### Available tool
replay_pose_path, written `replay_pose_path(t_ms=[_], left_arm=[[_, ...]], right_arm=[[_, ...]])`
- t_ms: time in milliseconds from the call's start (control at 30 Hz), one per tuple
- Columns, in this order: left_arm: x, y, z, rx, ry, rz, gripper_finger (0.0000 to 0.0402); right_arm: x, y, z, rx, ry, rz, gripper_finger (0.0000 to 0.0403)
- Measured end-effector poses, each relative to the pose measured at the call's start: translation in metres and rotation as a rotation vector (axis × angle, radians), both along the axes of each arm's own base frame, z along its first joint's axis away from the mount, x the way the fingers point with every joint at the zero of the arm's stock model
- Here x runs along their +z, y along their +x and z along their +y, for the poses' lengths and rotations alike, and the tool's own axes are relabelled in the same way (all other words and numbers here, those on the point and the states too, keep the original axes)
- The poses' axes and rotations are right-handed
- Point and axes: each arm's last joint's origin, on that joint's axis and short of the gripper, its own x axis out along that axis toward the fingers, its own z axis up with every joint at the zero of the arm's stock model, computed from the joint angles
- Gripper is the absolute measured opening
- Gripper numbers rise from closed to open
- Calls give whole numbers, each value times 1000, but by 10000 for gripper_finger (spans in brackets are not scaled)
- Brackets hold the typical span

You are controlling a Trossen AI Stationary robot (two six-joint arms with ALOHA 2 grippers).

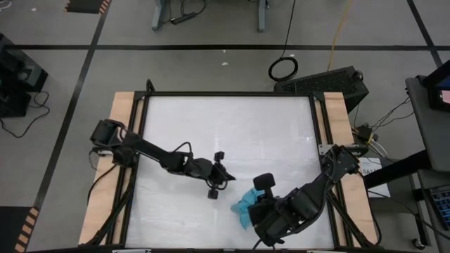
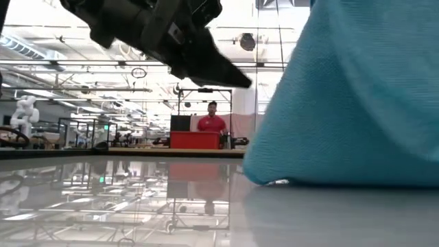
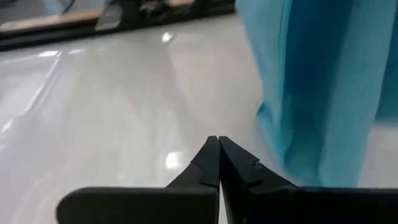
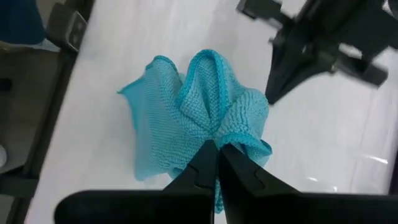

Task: Roll towel
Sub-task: Roll the blue microfiber towel

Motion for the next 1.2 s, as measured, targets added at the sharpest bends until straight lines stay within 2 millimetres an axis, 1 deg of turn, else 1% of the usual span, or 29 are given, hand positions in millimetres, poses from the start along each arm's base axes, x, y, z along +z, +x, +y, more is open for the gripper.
replay_pose_path(t_ms=[100,200,300,433,633,767,867,1200], left_arm=[[12,-6,1,31,19,-5,1],[20,-8,-1,-35,-24,-22,4],[22,-8,-3,-49,-57,-36,23],[23,-9,-7,-17,-16,-57,73],[24,-9,-9,-10,0,-70,167],[23,-9,-8,-4,-4,-68,206],[23,-8,-8,-3,-4,-69,217],[23,-8,-8,-3,-5,-69,219]], right_arm=[[-1,-3,3,-6,-30,-19,2],[-1,-5,6,2,-35,-19,2],[-1,-4,5,-7,-50,-35,2],[-1,-4,5,-13,-51,-39,2],[-1,-2,3,-19,-45,-45,2],[-1,-2,3,-19,-45,-45,2],[-1,-2,3,-19,-45,-45,2],[-1,-1,4,-19,-38,-53,2]])
